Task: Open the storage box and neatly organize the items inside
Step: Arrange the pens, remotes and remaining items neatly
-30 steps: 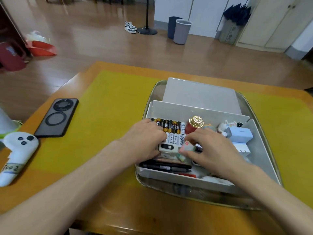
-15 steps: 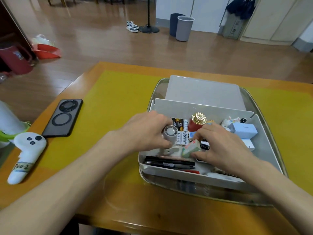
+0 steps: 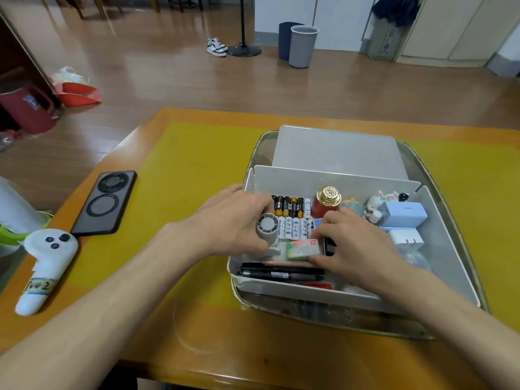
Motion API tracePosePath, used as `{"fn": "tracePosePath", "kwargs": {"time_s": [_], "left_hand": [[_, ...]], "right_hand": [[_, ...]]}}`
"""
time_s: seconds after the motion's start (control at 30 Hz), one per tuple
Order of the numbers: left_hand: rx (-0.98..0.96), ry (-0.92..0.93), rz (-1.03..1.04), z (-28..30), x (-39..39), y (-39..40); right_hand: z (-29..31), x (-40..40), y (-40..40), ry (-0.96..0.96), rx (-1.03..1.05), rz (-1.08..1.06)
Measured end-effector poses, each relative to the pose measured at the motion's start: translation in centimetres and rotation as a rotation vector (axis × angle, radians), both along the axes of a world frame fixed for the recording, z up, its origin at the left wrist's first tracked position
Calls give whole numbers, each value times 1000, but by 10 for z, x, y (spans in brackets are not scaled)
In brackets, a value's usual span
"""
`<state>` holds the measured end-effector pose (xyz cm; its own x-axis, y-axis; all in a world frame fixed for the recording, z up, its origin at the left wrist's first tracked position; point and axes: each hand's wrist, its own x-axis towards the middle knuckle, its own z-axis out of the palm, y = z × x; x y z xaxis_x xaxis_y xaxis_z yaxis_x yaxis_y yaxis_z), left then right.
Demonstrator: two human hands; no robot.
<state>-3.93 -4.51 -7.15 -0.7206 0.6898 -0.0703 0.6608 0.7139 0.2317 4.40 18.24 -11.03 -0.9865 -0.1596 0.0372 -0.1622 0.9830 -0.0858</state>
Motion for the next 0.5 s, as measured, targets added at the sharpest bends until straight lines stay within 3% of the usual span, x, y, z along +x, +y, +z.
{"fn": "tracePosePath", "kwargs": {"time_s": [0.17, 0.33, 0.5], "left_hand": [[142, 18, 17, 5, -3, 3], [-14, 191, -101, 0, 2, 10], [-58, 197, -95, -4, 10, 26]], "right_hand": [[2, 0, 0, 2, 102, 20], [2, 2, 4, 14, 119, 20], [1, 2, 4, 17, 123, 41]]}}
